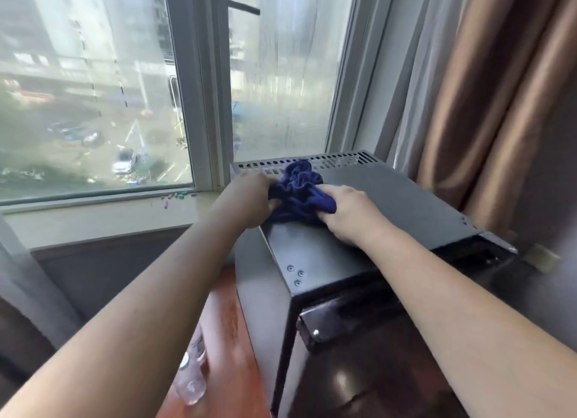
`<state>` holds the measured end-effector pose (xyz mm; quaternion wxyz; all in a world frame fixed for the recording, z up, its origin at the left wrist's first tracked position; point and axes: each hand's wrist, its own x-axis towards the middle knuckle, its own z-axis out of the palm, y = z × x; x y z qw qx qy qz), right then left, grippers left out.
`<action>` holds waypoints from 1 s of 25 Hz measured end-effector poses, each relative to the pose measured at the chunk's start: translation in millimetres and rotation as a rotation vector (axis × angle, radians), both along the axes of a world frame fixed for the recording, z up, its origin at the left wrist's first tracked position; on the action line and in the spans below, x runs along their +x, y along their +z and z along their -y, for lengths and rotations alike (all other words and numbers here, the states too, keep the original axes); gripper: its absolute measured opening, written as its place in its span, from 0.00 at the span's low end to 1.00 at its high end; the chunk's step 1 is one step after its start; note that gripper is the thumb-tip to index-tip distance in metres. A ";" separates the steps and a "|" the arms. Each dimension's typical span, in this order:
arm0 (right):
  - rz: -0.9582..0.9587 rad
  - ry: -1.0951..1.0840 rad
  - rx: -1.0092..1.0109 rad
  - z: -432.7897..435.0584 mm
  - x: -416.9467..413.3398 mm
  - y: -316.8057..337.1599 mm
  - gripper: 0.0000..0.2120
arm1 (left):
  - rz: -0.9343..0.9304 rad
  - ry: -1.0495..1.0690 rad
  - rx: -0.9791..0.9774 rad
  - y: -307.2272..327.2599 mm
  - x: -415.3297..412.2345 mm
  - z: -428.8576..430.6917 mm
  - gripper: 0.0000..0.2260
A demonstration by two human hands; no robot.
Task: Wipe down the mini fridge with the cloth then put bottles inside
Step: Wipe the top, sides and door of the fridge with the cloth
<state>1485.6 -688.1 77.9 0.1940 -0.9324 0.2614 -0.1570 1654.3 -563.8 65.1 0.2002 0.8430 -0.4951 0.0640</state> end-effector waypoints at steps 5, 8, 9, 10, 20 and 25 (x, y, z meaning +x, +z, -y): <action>0.129 -0.010 0.028 -23.0 -127.9 -15.3 0.19 | 0.000 -0.063 -0.002 -2.4 -123.3 -25.4 0.18; 0.209 -0.037 0.044 -29.0 -179.7 -22.2 0.20 | 0.012 -0.094 -0.005 -1.9 -180.0 -35.0 0.19; 0.215 -0.037 0.054 -31.2 -193.4 -23.1 0.20 | 0.024 -0.096 0.003 -1.9 -195.2 -38.5 0.19; 0.213 -0.029 0.061 -33.0 -203.8 -24.4 0.20 | 0.039 -0.097 0.009 -2.3 -206.1 -41.2 0.19; 0.273 -0.058 -0.117 -15.8 -183.2 -21.2 0.22 | 0.120 -0.088 0.052 -1.3 -207.3 -13.2 0.14; 0.180 -0.042 0.005 58.5 -137.3 -6.5 0.15 | -0.001 -0.158 0.168 17.6 -144.8 49.7 0.14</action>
